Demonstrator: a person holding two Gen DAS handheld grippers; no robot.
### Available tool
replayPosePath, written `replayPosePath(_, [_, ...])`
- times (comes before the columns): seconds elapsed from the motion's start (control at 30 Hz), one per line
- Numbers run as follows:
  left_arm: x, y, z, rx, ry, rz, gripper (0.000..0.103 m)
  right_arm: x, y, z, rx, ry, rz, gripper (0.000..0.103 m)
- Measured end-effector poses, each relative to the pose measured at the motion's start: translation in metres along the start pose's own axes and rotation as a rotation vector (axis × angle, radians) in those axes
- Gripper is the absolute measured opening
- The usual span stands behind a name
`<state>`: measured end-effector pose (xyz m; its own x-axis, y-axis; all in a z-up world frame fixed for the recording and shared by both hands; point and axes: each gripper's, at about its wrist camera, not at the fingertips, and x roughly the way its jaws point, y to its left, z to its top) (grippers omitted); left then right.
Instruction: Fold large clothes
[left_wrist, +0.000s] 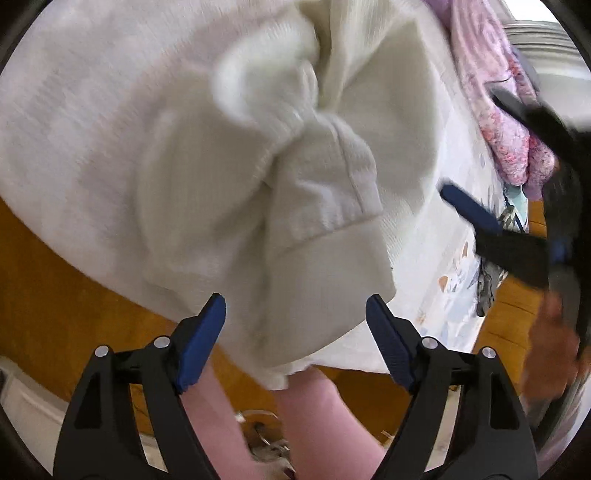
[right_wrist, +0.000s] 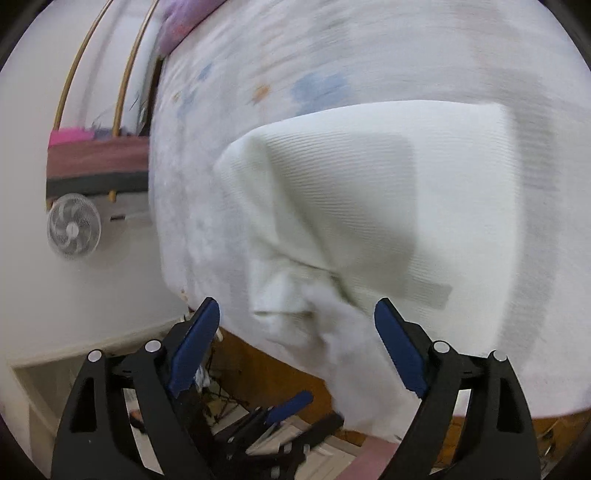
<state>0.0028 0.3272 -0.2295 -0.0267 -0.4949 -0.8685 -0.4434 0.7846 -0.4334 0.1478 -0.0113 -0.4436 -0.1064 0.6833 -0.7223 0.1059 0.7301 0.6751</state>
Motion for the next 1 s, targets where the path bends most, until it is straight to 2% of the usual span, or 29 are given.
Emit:
replayPosePath(0.07, [0.005, -0.011, 0.004, -0.028, 0.009, -0.036, 0.079, -0.014, -0.020, -0.004, 0.058, -0.026, -0.009, 0.083])
replayPosePath(0.13, [0.004, -0.023, 0.005, -0.019, 0.009, -0.047, 0.085, -0.024, -0.046, -0.009, 0.137, -0.050, -0.024, 0.083])
replayPosePath(0.23, [0.001, -0.051, -0.003, 0.083, 0.032, -0.028, 0.086, -0.041, -0.075, -0.018, 0.215, -0.061, -0.016, 0.083])
replayPosePath(0.3, [0.006, -0.061, -0.004, 0.115, 0.009, 0.050, 0.089, -0.045, -0.084, -0.021, 0.233, -0.058, -0.028, 0.083])
replayPosePath(0.37, [0.018, -0.069, -0.003, 0.144, -0.029, 0.195, 0.089, -0.045, -0.087, -0.022, 0.237, -0.055, -0.023, 0.083])
replayPosePath(0.43, [0.036, -0.074, 0.002, 0.175, -0.024, 0.306, 0.088, -0.043, -0.088, -0.021, 0.232, -0.050, -0.023, 0.083])
replayPosePath(0.47, [0.046, -0.077, 0.004, 0.200, -0.021, 0.335, 0.088, -0.043, -0.087, -0.021, 0.225, -0.049, -0.032, 0.083])
replayPosePath(0.5, [0.051, -0.078, 0.005, 0.215, -0.032, 0.356, 0.078, -0.042, -0.086, -0.020, 0.216, -0.045, -0.049, 0.083])
replayPosePath(0.53, [0.054, -0.079, 0.005, 0.230, -0.032, 0.376, 0.060, -0.042, -0.087, -0.020, 0.209, -0.040, -0.058, 0.083])
replayPosePath(0.57, [0.056, -0.078, 0.004, 0.255, -0.025, 0.412, 0.050, -0.042, -0.087, -0.021, 0.200, -0.036, -0.061, 0.083])
replayPosePath(0.63, [0.043, -0.068, 0.004, 0.215, -0.044, 0.392, 0.016, -0.040, -0.082, -0.021, 0.169, -0.025, -0.057, 0.082])
replayPosePath(0.67, [0.030, -0.057, 0.005, 0.162, -0.060, 0.376, 0.013, -0.040, -0.079, -0.022, 0.140, -0.020, -0.059, 0.081])
replayPosePath(0.7, [0.020, -0.046, 0.005, 0.123, -0.068, 0.338, 0.013, -0.040, -0.079, -0.024, 0.113, -0.019, -0.064, 0.073])
replayPosePath(0.73, [0.006, -0.031, 0.006, 0.070, -0.075, 0.269, 0.012, -0.037, -0.071, -0.024, 0.067, -0.010, -0.081, 0.059])
replayPosePath(0.77, [-0.006, -0.019, 0.006, 0.032, -0.082, 0.239, 0.011, -0.031, -0.062, -0.026, 0.025, 0.009, -0.086, 0.051])
replayPosePath(0.83, [-0.025, -0.003, 0.002, 0.001, -0.111, 0.226, 0.010, -0.011, -0.043, -0.028, -0.062, 0.052, -0.045, 0.013])
replayPosePath(0.9, [-0.042, 0.007, -0.001, -0.014, -0.145, 0.209, 0.010, 0.009, -0.022, -0.030, -0.150, 0.089, -0.038, 0.006])
replayPosePath(0.93, [-0.050, 0.012, -0.002, -0.024, -0.166, 0.215, 0.010, 0.021, -0.004, -0.031, -0.212, 0.106, 0.002, 0.004])
replayPosePath(1.0, [-0.061, 0.019, -0.003, -0.040, -0.190, 0.233, 0.006, 0.040, 0.031, -0.030, -0.326, 0.083, 0.016, 0.004])
